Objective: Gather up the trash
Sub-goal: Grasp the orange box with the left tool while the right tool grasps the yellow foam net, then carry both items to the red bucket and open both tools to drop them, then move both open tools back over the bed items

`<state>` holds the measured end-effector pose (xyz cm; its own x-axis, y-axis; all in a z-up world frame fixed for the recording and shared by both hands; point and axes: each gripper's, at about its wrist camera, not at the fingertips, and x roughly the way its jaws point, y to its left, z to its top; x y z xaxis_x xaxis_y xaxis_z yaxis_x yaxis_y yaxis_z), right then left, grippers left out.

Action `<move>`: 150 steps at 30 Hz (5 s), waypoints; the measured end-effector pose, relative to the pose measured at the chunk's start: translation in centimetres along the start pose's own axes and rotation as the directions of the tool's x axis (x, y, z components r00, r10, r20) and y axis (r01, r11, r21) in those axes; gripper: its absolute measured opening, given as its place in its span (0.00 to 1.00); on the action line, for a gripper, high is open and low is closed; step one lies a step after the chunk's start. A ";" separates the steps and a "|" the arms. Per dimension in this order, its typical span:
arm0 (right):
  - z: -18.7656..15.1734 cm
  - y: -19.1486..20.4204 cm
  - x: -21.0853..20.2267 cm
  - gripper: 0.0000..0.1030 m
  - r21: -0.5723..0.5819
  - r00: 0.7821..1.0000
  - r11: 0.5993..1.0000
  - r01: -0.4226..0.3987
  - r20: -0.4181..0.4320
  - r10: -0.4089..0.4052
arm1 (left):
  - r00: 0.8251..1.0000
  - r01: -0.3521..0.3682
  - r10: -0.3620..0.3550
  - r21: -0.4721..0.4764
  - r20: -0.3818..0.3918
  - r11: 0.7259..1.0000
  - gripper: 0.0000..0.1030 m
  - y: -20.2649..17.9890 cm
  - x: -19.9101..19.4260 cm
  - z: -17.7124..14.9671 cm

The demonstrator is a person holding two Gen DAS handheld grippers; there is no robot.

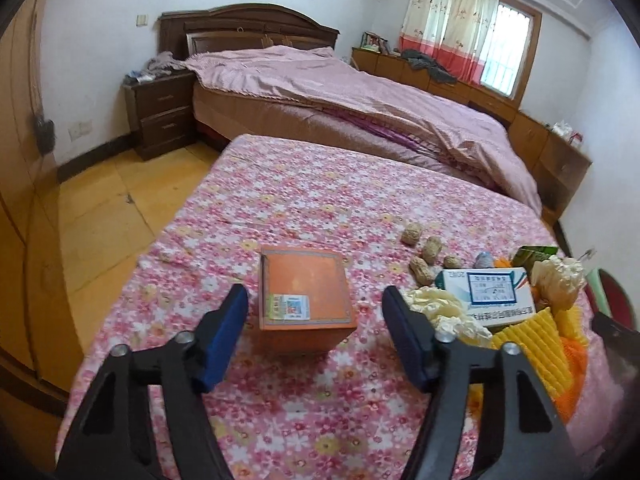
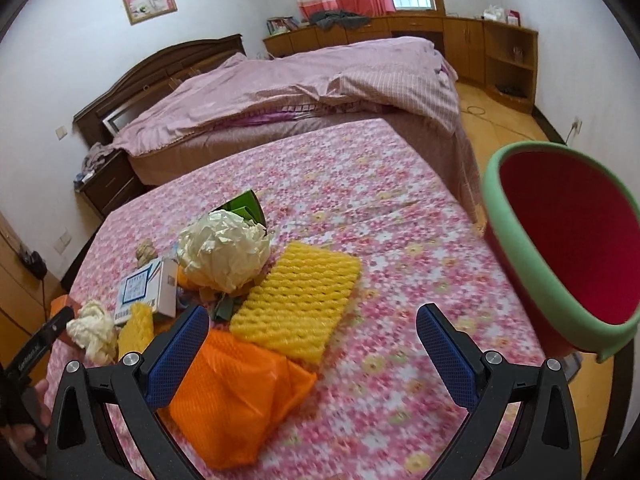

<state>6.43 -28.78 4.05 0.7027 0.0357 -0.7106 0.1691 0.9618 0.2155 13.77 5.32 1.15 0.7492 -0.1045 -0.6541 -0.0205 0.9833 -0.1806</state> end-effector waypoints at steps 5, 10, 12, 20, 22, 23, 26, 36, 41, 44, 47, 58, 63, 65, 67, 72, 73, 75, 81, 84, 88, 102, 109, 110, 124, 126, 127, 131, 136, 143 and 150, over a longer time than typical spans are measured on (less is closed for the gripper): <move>0.4 0.3 1.3 0.84 0.010 1.000 1.000 -0.002 -0.014 0.002 | 0.999 0.040 -0.040 -0.021 -0.014 0.999 0.48 0.4 0.6 -0.2; 0.5 -0.5 2.5 0.53 0.056 0.998 0.998 -0.015 -0.068 0.019 | 0.996 0.094 -0.094 -0.029 0.002 0.995 0.47 0.3 0.5 -0.2; 0.3 -0.8 2.8 0.40 0.079 0.996 0.996 -0.028 -0.085 0.035 | 0.995 0.104 -0.104 -0.025 0.003 0.994 0.47 0.1 0.5 -0.3; -0.2 -1.4 0.8 0.09 0.106 0.996 0.992 -0.068 -0.053 0.074 | 0.989 0.141 -0.139 -0.029 0.056 0.990 0.47 0.1 -1.7 0.1; -0.1 -1.4 -0.6 0.08 0.099 0.997 0.992 -0.077 -0.016 0.079 | 0.986 0.151 -0.149 -0.024 0.078 0.988 0.47 0.0 -3.0 0.2; -0.1 -1.3 -1.1 0.08 0.096 0.997 0.992 -0.081 -0.004 0.082 | 0.984 0.157 -0.154 -0.021 0.087 0.987 0.47 -0.2 -3.5 0.3; 0.0 -1.4 -3.3 0.08 0.090 0.995 0.992 -0.093 0.045 0.089 | 0.979 0.173 -0.171 -0.007 0.110 0.985 0.47 -0.8 -5.3 0.4; -0.3 -3.3 -8.9 0.08 0.120 0.980 0.984 -0.134 0.164 0.114 | 0.961 0.231 -0.237 0.060 0.144 0.971 0.47 -4.6 -10.8 0.3; -0.5 -5.5 -11.8 0.08 0.152 0.970 0.978 -0.144 0.217 0.109 | 0.945 0.303 -0.311 0.083 0.099 0.949 0.47 -7.5 -11.8 0.0; -0.9 -7.2 -13.3 0.08 0.188 0.965 0.973 -0.131 0.248 0.082 | 0.934 0.347 -0.354 0.103 0.051 0.932 0.47 -9.6 -11.8 -0.1; -1.2 -9.4 -14.2 0.08 0.223 0.962 0.967 -0.121 0.266 0.060 | 0.924 0.375 -0.381 0.138 0.021 0.917 0.47 -12.2 -11.7 -0.2; -1.5 -17.4 -15.5 0.08 0.330 0.957 0.942 -0.055 0.287 -0.045 | 0.884 0.467 -0.459 0.232 -0.091 0.853 0.47 -23.1 -9.6 -0.8; -1.3 -19.8 -14.9 0.08 0.347 0.958 0.938 -0.023 0.276 -0.078 | 0.864 0.504 -0.477 0.274 -0.161 0.819 0.47 -28.5 -7.6 -1.7; -1.1 -21.1 -14.4 0.08 0.355 0.959 0.935 -0.007 0.266 -0.094 | 0.856 0.517 -0.483 0.290 -0.183 0.806 0.47 -30.5 -6.8 -2.0; -0.8 -22.0 -13.9 0.08 0.366 0.961 0.931 0.001 0.256 -0.102 | 0.849 0.529 -0.490 0.303 -0.200 0.793 0.47 -32.4 -6.1 -2.3; -0.7 -24.4 -12.8 0.08 0.381 0.964 0.924 0.039 0.230 -0.135 | 0.829 0.558 -0.498 0.304 -0.256 0.772 0.47 -36.4 -4.2 -3.1; -0.7 -24.8 -12.7 0.08 0.382 0.965 0.923 0.046 0.223 -0.140 | 0.822 0.568 -0.504 0.305 -0.265 0.765 0.47 -37.1 -4.1 -3.3; -0.7 -25.7 -12.2 0.09 0.387 0.966 0.920 0.062 0.208 -0.153 | 0.814 0.579 -0.510 0.320 -0.276 0.750 0.47 -38.4 -3.5 -3.6; -0.6 -27.0 -10.6 0.11 0.400 0.971 0.913 0.077 0.176 -0.159 | 0.800 0.597 -0.508 0.346 -0.319 0.723 0.47 -41.3 -1.7 -4.4; -0.5 -27.2 -10.1 0.12 0.403 0.972 0.912 0.072 0.176 -0.154 | 0.810 0.584 -0.490 0.373 -0.321 0.721 0.56 -41.9 -1.5 -4.7; -0.8 -27.3 -10.0 0.21 0.417 0.972 0.907 0.057 0.184 -0.145 | 0.814 0.580 -0.493 0.381 -0.306 0.721 0.60 -42.1 -1.2 -4.5; -1.0 -25.0 -12.9 0.30 0.394 0.965 0.919 0.007 0.240 -0.110 | 0.842 0.537 -0.472 0.320 -0.263 0.780 0.60 -37.7 -3.2 -3.4; -1.3 -22.2 -14.6 0.31 0.359 0.963 0.933 -0.024 0.260 -0.075 | 0.854 0.519 -0.472 0.274 -0.221 0.810 0.60 -33.9 -5.6 -2.8; -1.3 -21.7 -14.8 0.31 0.354 0.963 0.935 -0.030 0.262 -0.068 | 0.856 0.515 -0.470 0.269 -0.214 0.814 0.60 -33.3 -5.9 -2.7; -2.2 -15.9 -16.0 0.31 0.280 0.970 0.957 -0.074 0.244 0.003 | 0.913 0.408 -0.401 0.188 -0.078 0.893 0.60 -23.7 -9.5 -0.5; -2.3 -15.0 -15.9 0.31 0.270 0.972 0.960 -0.072 0.235 0.007 | 0.921 0.391 -0.385 0.174 -0.069 0.904 0.60 -22.0 -9.5 -0.4; -2.4 -14.6 -15.8 0.31 0.266 0.974 0.961 -0.072 0.227 0.010 | 0.925 0.381 -0.375 0.171 -0.064 0.909 0.60 -21.4 -9.5 -0.4; -2.6 -12.9 -15.2 0.31 0.252 0.979 0.964 -0.084 0.204 0.032 | 0.946 0.323 -0.318 0.126 -0.053 0.938 0.60 -17.6 -9.1 -0.4; -2.9 -10.6 -14.0 0.32 0.216 0.984 0.972 -0.093 0.167 0.057 | 0.966 0.258 -0.255 0.055 -0.047 0.965 0.60 -13.0 -8.3 -0.4; -3.3 -8.0 -11.6 0.36 0.178 0.991 0.979 -0.097 0.107 0.079 | 0.987 0.147 -0.150 -0.052 -0.055 0.988 0.63 -7.8 -6.0 -0.6; -3.6 -6.8 -9.0 0.39 0.160 0.995 0.983 -0.095 0.045 0.089 | 0.987 0.116 -0.125 -0.095 -0.096 0.989 0.63 -6.0 -3.4 -0.9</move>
<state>-3.51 -34.65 6.57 0.7455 0.1086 -0.6576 0.2098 0.8982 0.3862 10.76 -0.38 3.81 0.6786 -0.2404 -0.6941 0.0038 0.9461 -0.3240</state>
